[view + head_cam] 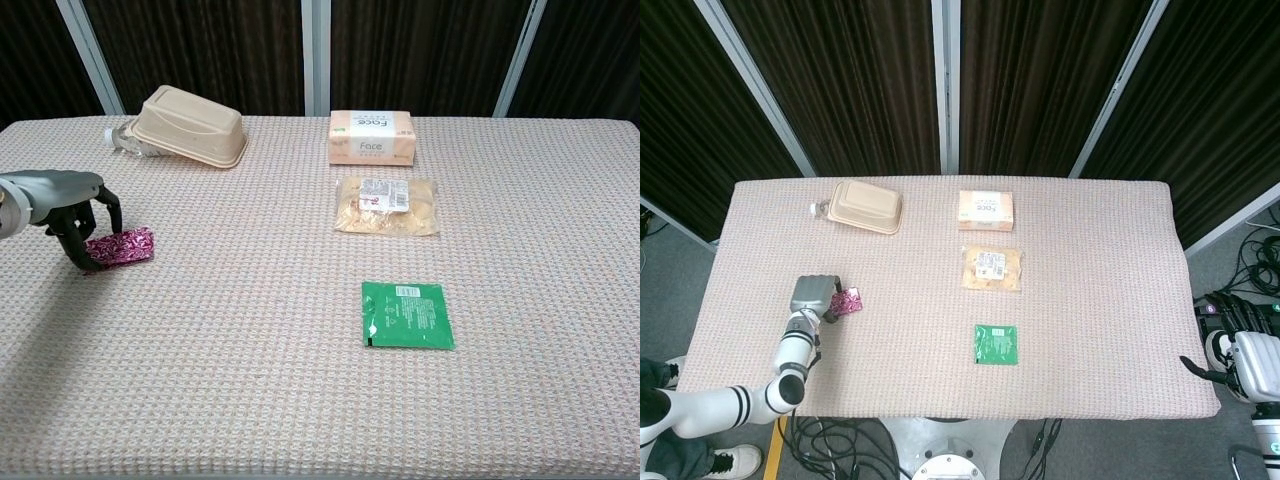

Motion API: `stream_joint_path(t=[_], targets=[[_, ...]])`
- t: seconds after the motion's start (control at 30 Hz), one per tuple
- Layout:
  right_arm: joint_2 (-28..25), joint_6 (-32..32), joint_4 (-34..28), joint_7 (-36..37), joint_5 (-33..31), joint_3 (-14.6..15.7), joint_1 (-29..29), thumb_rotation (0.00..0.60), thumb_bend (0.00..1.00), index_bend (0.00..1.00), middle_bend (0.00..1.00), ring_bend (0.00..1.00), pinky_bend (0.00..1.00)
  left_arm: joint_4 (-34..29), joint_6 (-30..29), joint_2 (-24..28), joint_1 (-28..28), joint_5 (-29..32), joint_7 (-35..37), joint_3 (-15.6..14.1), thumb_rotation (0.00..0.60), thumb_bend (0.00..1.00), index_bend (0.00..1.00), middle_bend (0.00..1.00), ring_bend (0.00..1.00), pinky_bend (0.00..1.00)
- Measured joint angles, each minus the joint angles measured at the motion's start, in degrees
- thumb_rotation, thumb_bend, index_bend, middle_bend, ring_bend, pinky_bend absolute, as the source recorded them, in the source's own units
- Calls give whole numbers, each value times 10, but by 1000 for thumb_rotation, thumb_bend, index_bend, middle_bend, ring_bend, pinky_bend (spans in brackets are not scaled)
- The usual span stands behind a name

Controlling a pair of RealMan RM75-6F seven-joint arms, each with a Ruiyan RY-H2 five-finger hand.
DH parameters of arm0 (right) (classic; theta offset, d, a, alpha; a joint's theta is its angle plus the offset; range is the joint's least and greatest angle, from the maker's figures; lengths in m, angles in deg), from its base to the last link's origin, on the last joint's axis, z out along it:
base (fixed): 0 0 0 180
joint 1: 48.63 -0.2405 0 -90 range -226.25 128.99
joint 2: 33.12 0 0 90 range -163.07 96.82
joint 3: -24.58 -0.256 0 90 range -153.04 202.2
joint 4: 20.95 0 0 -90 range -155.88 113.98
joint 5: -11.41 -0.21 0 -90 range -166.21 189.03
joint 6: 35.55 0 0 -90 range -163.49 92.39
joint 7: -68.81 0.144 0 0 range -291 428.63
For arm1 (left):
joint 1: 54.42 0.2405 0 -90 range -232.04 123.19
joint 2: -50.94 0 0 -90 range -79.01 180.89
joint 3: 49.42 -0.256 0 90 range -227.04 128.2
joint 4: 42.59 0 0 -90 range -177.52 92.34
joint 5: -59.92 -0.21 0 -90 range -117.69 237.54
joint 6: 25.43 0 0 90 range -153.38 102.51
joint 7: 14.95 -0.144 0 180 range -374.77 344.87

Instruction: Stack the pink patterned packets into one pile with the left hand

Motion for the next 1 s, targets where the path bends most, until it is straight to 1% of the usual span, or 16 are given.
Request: stream_joint_path(t=[0.17, 0.27, 0.7, 0.87, 1.0], targets=[[0, 1, 1, 1, 0, 0, 0, 475, 59, 111, 79, 0, 0, -1, 0, -1, -1, 3, -3, -1, 600, 229, 421, 887, 837, 978], [0, 1, 1, 1, 0, 0, 0, 466, 61, 112, 79, 0, 0, 1, 0, -1, -2, 5, -4, 0, 600, 227, 413, 887, 837, 978], [-1, -1, 1, 1, 0, 0, 1, 466, 62, 112, 78, 0, 0, -4, 1, 1, -3, 7, -8, -4, 600, 227, 411, 886, 837, 978], [-1, -1, 1, 2, -1, 0, 2, 472, 59, 112, 79, 0, 0, -6, 1, 2, -4, 9, -9, -4, 600, 227, 375, 886, 837, 978], [-1, -1, 1, 1, 0, 0, 1, 467, 61, 112, 79, 0, 0, -7, 4, 2, -5, 12, -10, -5, 600, 227, 371, 885, 837, 978]])
